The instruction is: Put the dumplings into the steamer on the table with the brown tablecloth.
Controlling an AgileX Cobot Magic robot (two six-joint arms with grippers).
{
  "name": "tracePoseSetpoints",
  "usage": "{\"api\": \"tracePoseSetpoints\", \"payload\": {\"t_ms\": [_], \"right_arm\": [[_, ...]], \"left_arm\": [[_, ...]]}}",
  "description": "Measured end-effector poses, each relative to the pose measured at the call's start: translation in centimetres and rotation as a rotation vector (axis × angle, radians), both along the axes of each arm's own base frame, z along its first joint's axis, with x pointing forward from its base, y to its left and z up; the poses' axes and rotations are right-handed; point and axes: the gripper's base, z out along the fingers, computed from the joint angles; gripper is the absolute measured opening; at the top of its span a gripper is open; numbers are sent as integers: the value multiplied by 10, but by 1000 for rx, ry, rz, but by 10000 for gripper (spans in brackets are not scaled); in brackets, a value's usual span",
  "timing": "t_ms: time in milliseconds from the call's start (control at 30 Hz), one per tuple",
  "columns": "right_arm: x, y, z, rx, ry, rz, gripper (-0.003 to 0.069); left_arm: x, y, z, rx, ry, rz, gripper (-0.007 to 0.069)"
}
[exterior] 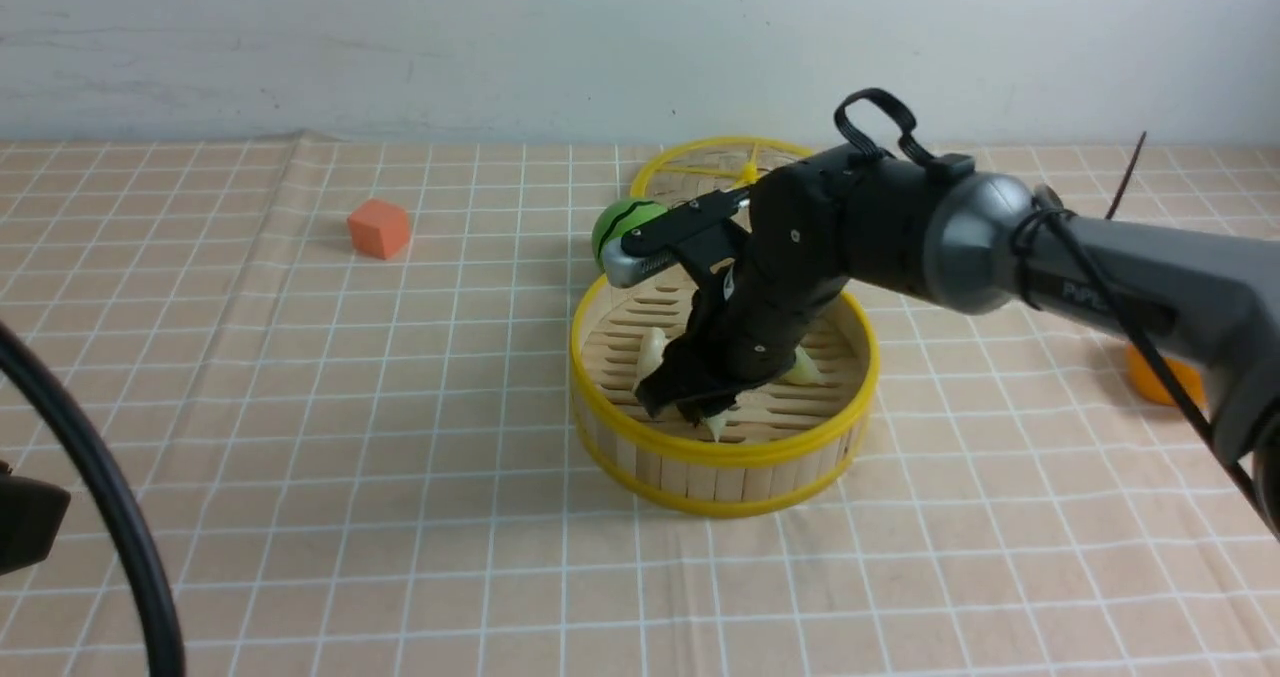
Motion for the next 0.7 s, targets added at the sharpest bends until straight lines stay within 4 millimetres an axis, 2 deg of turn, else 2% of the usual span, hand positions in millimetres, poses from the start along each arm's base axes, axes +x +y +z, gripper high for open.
{"api": "tracePoseSetpoints", "payload": {"t_ms": [133,200,267,300,333,367,433,467,500,533,567,700], "right_arm": [[-2,-1,14,-14,26,-1,487],[-4,-3,27,-15,26,1,496],[-12,-7,51,-11,22,4,484],[-13,-7,50,-13,26,4,482],[-18,-10,65,-6,16,6,465],[-30,-17,95,10,-11,8,420],[-42,-24,122,30,-45,9,367],[-53,-31,143,54,-86,10,311],[-55,-32,146,57,-91,10,311],[-70,-40,164,79,-127,9,232],[-78,-45,168,87,-135,9,195],[-117,-67,184,158,-208,1,27]], "left_arm": [[-8,5,-1,-13,-19,0,209],[-13,9,-7,-19,-28,1,211],[-21,15,-18,-40,-40,18,214],[-22,16,-21,-43,-37,23,215],[-27,20,-27,-63,-50,36,216],[-36,28,-41,-107,-78,72,216],[-45,35,-55,-160,-116,104,216],[-50,39,-68,-208,-142,131,216],[-51,41,-67,-218,-159,130,216],[-58,47,-82,-300,-218,156,203],[-61,49,-90,-343,-250,167,184],[-67,54,-113,-465,-325,191,41]]}}
